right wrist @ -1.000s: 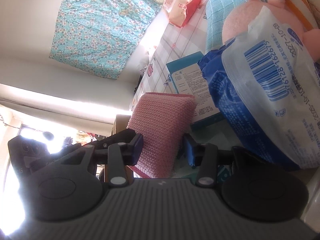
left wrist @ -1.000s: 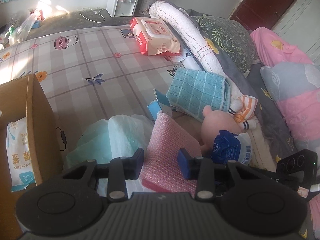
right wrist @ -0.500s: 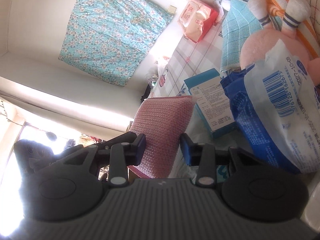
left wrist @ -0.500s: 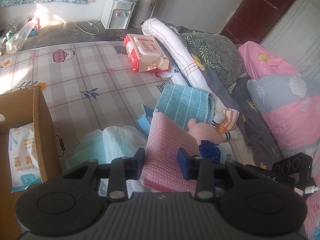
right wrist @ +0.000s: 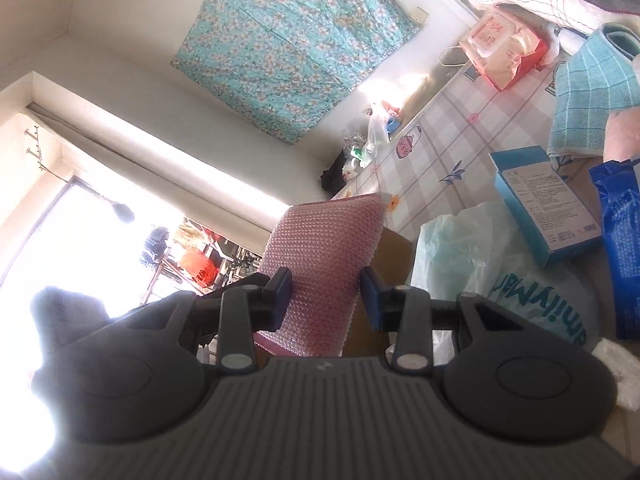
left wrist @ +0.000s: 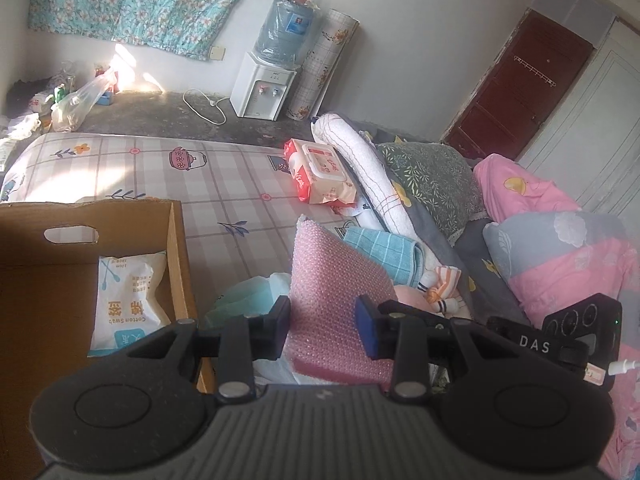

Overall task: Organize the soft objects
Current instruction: 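Carry the pink sponge into the box beside the cotton-swab bag and release, then move the right tool back toward the blue box in the pile, then close the right gripper on the blue-white medicine box and lift it, then lower the medicine box into the cardboard box beside the pink sponge, open right gripper, then withdraw the right tool from the cardboard box toward the pile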

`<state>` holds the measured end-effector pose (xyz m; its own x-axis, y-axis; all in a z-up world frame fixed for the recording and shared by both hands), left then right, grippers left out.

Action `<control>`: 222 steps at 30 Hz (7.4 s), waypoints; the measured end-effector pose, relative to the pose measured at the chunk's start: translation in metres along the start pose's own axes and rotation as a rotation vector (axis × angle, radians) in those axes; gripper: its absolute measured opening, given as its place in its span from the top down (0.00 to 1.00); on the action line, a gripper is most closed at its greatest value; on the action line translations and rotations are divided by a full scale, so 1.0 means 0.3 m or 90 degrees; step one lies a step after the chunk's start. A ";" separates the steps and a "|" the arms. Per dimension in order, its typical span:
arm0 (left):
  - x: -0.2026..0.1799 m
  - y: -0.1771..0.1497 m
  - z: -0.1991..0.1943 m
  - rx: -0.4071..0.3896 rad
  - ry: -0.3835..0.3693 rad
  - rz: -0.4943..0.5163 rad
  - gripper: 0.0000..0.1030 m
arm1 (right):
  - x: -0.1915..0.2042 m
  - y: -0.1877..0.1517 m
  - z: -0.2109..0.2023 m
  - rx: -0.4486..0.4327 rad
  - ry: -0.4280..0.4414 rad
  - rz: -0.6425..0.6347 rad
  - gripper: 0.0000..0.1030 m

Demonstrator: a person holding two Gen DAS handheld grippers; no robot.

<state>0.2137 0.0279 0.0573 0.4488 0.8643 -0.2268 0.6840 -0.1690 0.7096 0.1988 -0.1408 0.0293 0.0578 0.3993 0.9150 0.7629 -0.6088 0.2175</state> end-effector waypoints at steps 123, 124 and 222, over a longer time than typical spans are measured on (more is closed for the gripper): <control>-0.160 -0.020 0.959 0.373 -0.009 0.031 0.59 | -0.614 0.578 0.481 0.313 -0.304 0.131 0.21; -0.160 -0.020 0.966 0.374 -0.009 0.026 0.59 | -0.612 0.581 0.473 0.305 -0.298 0.135 0.21; 0.707 -0.398 0.099 0.354 0.174 -0.045 0.59 | 0.087 -0.364 1.279 0.401 -0.285 -0.058 0.86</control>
<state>0.2443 0.2174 -0.0953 0.2775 0.9603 -0.0292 0.9369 -0.2638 0.2294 0.3641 0.1992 -0.1009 0.1290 0.7498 0.6490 0.9915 -0.1091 -0.0710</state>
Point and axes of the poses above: each gripper's, at about its wrist camera, not at the fingertips, and z roughly the way its jaws point, x to its left, y to its top, the point moved 5 cm from there along z, roughly the way its jaws point, and after that the axes turned 14 degrees about z, right-handed, at the moved point
